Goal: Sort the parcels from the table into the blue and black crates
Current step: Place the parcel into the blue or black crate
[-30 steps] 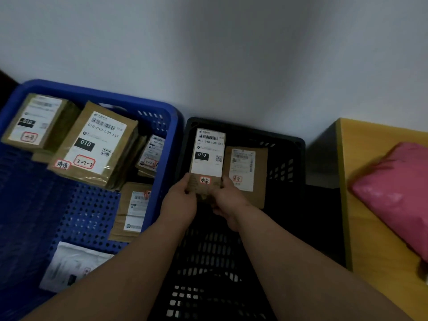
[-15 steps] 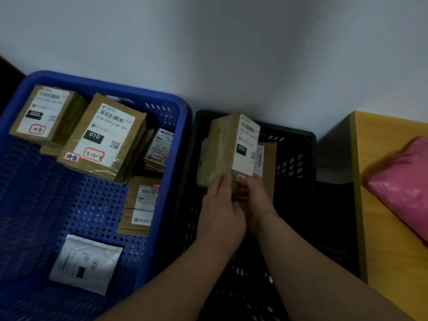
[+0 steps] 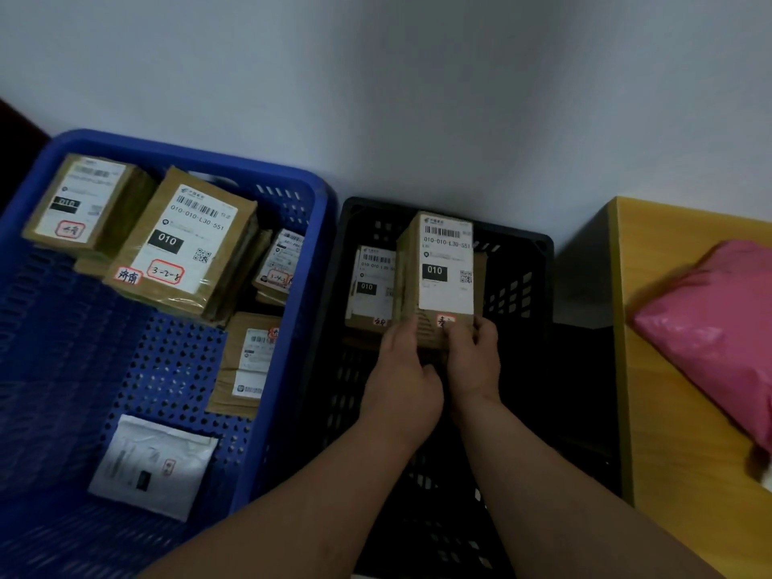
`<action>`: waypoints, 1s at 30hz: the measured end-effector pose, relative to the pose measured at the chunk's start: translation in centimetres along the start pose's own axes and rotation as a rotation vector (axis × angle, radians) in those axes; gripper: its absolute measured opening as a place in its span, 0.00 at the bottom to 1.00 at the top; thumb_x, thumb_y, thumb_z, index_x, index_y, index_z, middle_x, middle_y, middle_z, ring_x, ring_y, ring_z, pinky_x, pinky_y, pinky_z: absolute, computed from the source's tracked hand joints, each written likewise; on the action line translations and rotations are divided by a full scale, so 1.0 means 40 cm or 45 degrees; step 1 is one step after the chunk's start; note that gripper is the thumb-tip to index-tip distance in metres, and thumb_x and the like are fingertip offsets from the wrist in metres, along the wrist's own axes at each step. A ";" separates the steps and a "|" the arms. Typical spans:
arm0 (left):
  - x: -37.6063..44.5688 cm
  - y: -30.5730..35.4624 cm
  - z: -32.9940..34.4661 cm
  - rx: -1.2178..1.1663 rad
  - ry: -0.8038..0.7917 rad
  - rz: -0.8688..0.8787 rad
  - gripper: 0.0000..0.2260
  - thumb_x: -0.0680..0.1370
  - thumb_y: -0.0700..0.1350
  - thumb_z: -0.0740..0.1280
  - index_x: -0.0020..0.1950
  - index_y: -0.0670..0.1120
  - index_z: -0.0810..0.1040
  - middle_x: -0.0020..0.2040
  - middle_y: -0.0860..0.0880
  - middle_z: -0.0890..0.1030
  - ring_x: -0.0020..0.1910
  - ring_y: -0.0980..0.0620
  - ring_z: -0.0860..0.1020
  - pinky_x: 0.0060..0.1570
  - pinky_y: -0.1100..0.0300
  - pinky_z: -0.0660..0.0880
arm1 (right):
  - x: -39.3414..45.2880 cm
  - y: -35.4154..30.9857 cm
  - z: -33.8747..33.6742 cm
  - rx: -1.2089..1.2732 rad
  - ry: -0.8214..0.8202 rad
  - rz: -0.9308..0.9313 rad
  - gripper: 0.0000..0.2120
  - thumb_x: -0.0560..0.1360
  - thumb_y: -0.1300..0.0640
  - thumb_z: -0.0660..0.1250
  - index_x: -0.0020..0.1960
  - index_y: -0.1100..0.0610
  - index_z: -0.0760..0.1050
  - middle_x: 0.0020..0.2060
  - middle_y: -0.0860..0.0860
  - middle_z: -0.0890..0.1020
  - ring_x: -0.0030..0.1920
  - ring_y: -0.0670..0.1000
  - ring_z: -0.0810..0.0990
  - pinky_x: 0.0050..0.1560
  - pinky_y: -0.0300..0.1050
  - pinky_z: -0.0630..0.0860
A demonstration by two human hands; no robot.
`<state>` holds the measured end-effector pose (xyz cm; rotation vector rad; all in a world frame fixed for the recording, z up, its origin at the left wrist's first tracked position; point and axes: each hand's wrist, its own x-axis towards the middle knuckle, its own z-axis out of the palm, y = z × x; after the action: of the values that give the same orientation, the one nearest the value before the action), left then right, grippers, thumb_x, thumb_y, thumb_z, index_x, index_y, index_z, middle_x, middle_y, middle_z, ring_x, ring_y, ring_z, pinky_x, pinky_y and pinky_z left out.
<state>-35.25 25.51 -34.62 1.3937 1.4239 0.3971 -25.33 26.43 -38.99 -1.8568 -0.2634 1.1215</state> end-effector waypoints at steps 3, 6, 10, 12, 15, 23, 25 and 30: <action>0.007 0.013 0.011 -0.010 -0.008 0.037 0.28 0.78 0.37 0.60 0.77 0.53 0.59 0.75 0.54 0.62 0.65 0.61 0.66 0.61 0.67 0.64 | 0.004 -0.008 -0.001 -0.014 0.085 -0.043 0.10 0.79 0.53 0.64 0.59 0.52 0.69 0.53 0.50 0.78 0.52 0.50 0.78 0.49 0.43 0.75; 0.020 0.013 0.014 0.019 0.022 0.038 0.27 0.79 0.38 0.61 0.77 0.51 0.59 0.75 0.53 0.62 0.65 0.60 0.67 0.61 0.66 0.64 | 0.012 -0.012 -0.001 -0.054 0.113 -0.041 0.10 0.79 0.52 0.63 0.59 0.53 0.70 0.54 0.51 0.79 0.52 0.51 0.79 0.52 0.47 0.77; 0.030 0.005 -0.001 0.051 0.127 0.046 0.25 0.79 0.37 0.61 0.75 0.48 0.62 0.73 0.50 0.64 0.65 0.54 0.70 0.59 0.65 0.68 | 0.016 -0.022 0.020 -0.103 0.038 -0.069 0.08 0.78 0.53 0.63 0.56 0.51 0.70 0.56 0.53 0.79 0.54 0.52 0.79 0.57 0.51 0.77; 0.039 -0.003 -0.016 0.046 0.196 0.034 0.23 0.79 0.37 0.61 0.73 0.48 0.64 0.71 0.50 0.66 0.63 0.53 0.72 0.56 0.64 0.70 | 0.015 -0.026 0.044 -0.100 -0.024 -0.067 0.10 0.77 0.52 0.64 0.56 0.51 0.71 0.57 0.53 0.79 0.55 0.53 0.79 0.59 0.52 0.77; 0.060 -0.027 -0.045 0.008 0.322 -0.022 0.20 0.79 0.37 0.61 0.70 0.48 0.67 0.68 0.51 0.68 0.57 0.56 0.73 0.48 0.71 0.69 | 0.017 -0.031 0.090 -0.107 -0.185 -0.013 0.09 0.78 0.54 0.64 0.58 0.51 0.72 0.58 0.53 0.78 0.57 0.54 0.79 0.61 0.55 0.77; 0.133 -0.126 -0.094 -0.100 0.208 -0.321 0.25 0.78 0.37 0.59 0.74 0.54 0.68 0.76 0.49 0.63 0.71 0.49 0.66 0.71 0.50 0.64 | 0.014 -0.023 0.142 -0.386 -0.596 0.082 0.19 0.76 0.63 0.68 0.60 0.44 0.71 0.57 0.50 0.80 0.56 0.47 0.78 0.60 0.44 0.76; 0.144 -0.136 -0.095 -0.125 0.163 -0.321 0.25 0.77 0.38 0.59 0.73 0.55 0.69 0.74 0.49 0.67 0.68 0.50 0.69 0.68 0.49 0.69 | 0.015 -0.019 0.139 -0.355 -0.578 0.038 0.23 0.75 0.66 0.67 0.56 0.39 0.69 0.54 0.47 0.79 0.54 0.45 0.78 0.57 0.39 0.74; 0.149 -0.153 -0.095 -0.036 0.093 -0.254 0.26 0.77 0.36 0.59 0.73 0.52 0.68 0.72 0.50 0.68 0.63 0.53 0.72 0.57 0.63 0.69 | 0.021 -0.021 0.136 -0.391 -0.643 0.068 0.25 0.75 0.63 0.66 0.66 0.40 0.69 0.58 0.46 0.80 0.59 0.48 0.78 0.65 0.49 0.74</action>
<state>-40.13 30.66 -40.69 1.2120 1.5946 0.3405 -28.91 30.63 -39.71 -1.8176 -0.7109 1.6545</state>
